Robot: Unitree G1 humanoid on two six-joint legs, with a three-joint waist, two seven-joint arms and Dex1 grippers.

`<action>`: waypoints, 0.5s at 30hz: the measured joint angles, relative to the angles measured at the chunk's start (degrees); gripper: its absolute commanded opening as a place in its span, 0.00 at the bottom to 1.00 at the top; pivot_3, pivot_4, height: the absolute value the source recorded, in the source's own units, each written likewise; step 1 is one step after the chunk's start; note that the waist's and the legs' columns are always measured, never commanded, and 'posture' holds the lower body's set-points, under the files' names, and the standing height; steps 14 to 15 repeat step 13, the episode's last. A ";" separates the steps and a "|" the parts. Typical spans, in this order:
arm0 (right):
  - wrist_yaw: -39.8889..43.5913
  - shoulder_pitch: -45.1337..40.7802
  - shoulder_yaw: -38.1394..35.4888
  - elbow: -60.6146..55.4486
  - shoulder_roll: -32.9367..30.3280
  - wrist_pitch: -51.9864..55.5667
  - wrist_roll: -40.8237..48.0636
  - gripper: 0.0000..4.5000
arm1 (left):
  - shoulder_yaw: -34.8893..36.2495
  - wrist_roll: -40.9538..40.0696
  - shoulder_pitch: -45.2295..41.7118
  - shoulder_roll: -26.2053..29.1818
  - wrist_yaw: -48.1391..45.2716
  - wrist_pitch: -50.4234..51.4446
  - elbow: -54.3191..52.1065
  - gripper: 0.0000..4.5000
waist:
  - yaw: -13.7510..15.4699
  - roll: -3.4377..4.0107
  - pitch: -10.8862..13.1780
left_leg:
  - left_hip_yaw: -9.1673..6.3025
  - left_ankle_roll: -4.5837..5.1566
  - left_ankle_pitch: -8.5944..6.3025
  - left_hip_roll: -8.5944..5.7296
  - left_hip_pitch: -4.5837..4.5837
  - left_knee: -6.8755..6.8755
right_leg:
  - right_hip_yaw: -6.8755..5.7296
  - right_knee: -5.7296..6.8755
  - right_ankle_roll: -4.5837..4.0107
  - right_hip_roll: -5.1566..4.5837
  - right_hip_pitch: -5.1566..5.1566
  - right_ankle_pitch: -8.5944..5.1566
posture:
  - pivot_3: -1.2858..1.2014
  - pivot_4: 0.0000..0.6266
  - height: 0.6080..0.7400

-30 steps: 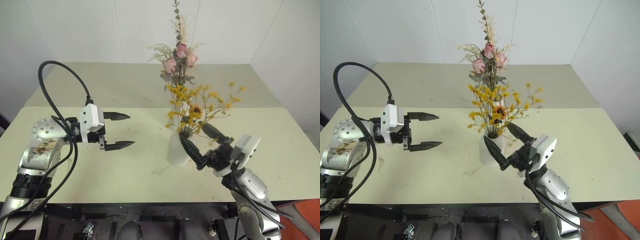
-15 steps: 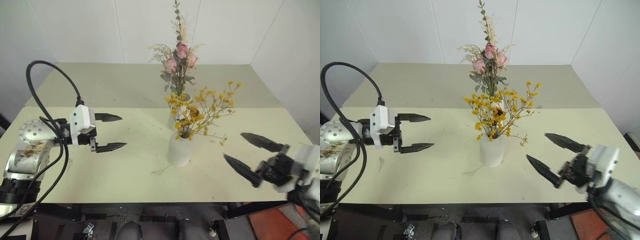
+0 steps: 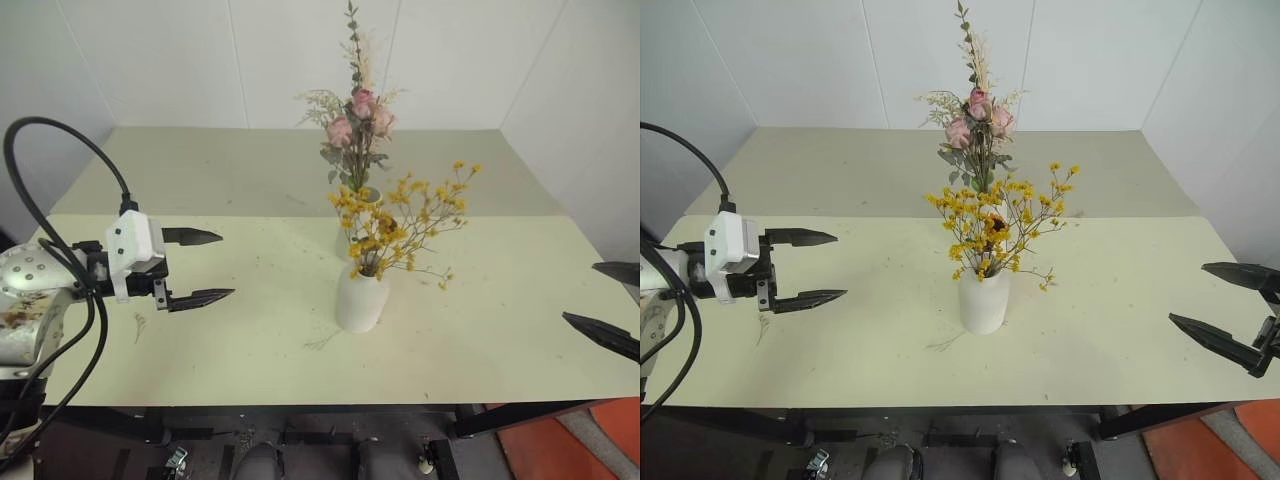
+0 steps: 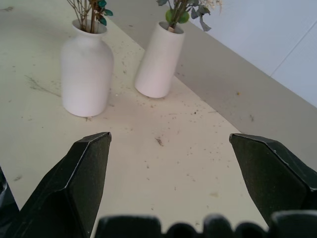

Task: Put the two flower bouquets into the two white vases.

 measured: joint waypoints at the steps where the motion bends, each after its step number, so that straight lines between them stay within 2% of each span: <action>1: 0.02 0.00 -0.14 -0.01 0.00 0.00 -0.32 0.99 | 0.01 -0.08 0.05 0.19 0.02 0.34 -0.02 1.00 | 0.00 0.00 0.00 | 0.00 0.00 0.00 0.00 0.00 0.00 | 0.00 0.00 0.00 0.00 0.00 0.00 | 0.52 0.24 1.00; 15: -1.12 -1.53 -0.40 -0.60 -0.02 0.03 -2.59 0.99 | 0.02 -0.92 0.24 0.66 0.77 0.99 -0.86 1.00 | 0.01 0.00 0.00 | 0.00 0.00 0.00 0.00 -0.01 0.00 | 0.00 0.00 0.00 0.00 0.00 0.00 | 0.52 0.24 1.00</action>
